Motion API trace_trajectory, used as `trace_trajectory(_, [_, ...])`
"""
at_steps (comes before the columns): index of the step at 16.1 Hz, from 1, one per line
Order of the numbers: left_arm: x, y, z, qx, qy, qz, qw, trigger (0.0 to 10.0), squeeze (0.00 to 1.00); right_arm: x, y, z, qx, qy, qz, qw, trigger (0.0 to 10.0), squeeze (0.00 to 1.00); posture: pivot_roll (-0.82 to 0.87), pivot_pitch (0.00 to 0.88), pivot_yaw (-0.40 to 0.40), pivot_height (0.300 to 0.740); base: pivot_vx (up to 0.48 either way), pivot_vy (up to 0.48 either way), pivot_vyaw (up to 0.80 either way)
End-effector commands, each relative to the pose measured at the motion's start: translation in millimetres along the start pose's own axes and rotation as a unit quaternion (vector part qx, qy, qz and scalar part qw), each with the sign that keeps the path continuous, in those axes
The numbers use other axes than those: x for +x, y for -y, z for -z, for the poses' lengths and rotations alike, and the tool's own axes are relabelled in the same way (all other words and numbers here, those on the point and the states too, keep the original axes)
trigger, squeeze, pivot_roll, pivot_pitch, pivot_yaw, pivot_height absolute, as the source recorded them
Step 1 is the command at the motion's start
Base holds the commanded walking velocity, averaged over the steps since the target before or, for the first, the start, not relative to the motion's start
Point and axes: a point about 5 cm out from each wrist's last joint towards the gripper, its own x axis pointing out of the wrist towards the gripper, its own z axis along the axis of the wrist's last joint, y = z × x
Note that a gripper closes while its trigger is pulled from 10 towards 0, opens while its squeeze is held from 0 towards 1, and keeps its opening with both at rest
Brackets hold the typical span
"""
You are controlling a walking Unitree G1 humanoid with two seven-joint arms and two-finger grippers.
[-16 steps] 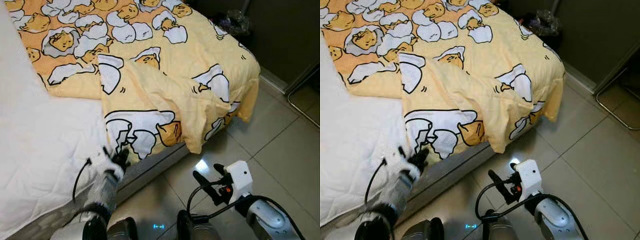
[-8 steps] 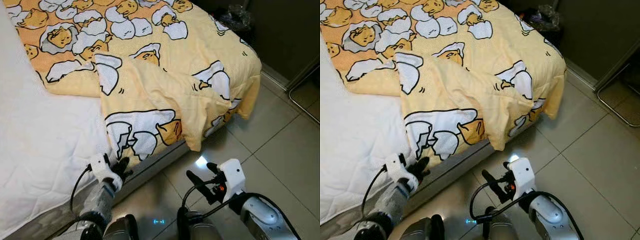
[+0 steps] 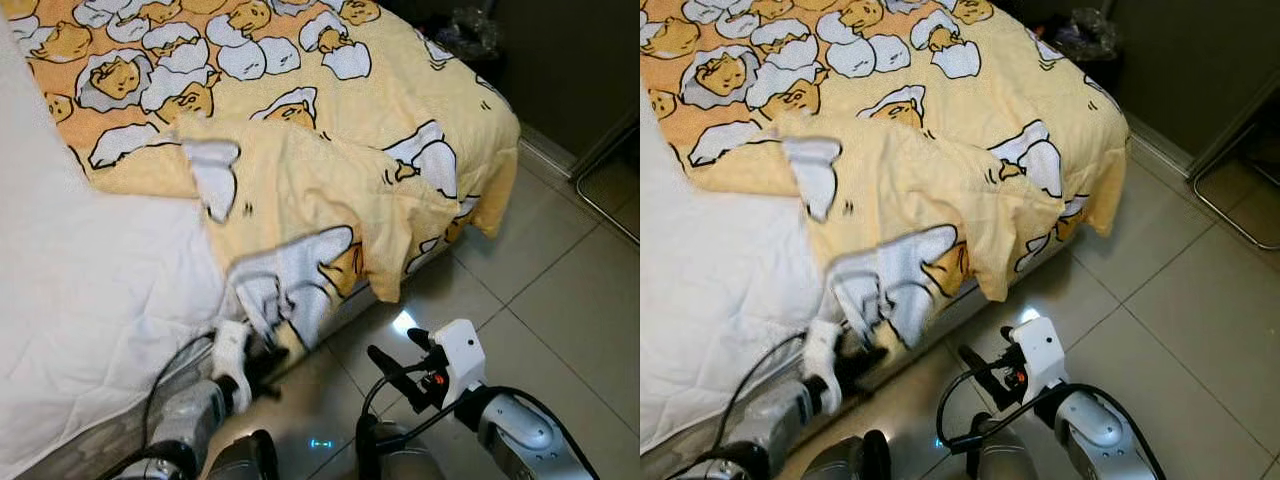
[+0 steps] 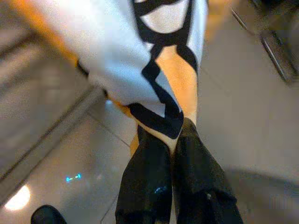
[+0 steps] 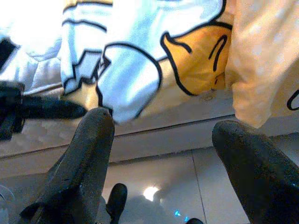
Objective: Clean up the room
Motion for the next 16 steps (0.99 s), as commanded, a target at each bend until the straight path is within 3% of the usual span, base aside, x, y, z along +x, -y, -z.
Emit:
trace_trajectory(1, [-3.5,3.8,13,0.01,-0.029,0.019,0.999,0.0,0.0,-1.4,-1.0,6,0.01,-0.015,-0.006,1.0,10.0,0.0,-0.23,0.243,0.032,0.74,0.0,0.0,0.0])
trace_trajectory(3, [-6.8,14.3,27,0.088,-0.084,0.085,0.989,0.0,0.0,-1.2,-0.9,7,0.01,-0.015,-0.007,1.0,10.0,0.0,-0.23,0.237,0.03,0.74,0.0,0.0,0.0])
trace_trajectory(6, [-18.0,18.1,47,0.193,-0.165,0.138,0.957,0.0,0.0,-2.7,-1.5,8,0.011,-0.018,-0.008,1.0,10.0,0.0,-0.23,0.238,0.032,0.74,0.0,0.0,0.0])
trace_trajectory(8, [-26.1,30.9,70,0.285,-0.228,0.209,0.907,0.0,0.0,-2.9,-2.1,8,0.012,-0.019,-0.009,1.0,10.0,0.0,-0.23,0.239,0.032,0.74,0.0,0.0,0.0])
trace_trajectory(9, [-25.8,35.7,74,0.299,-0.234,0.222,0.898,0.0,0.0,-3.0,-2.1,9,0.012,-0.02,-0.009,1.0,10.0,0.0,-0.23,0.239,0.032,0.74,0.0,0.0,0.0])
trace_trajectory(13, [-22.9,54.5,86,0.317,-0.241,0.258,0.88,0.0,0.0,-3.7,-2.0,9,0.012,-0.023,-0.01,1.0,10.0,0.0,-0.24,0.238,0.031,0.74,0.0,0.0,0.0])
trace_trajectory(16, [-8.7,69.5,80,0.276,-0.189,0.235,0.913,0.0,0.0,-3.5,-2.7,10,0.014,-0.024,-0.01,1.0,10.0,0.0,-0.24,0.238,0.035,0.74,0.0,0.0,0.0])
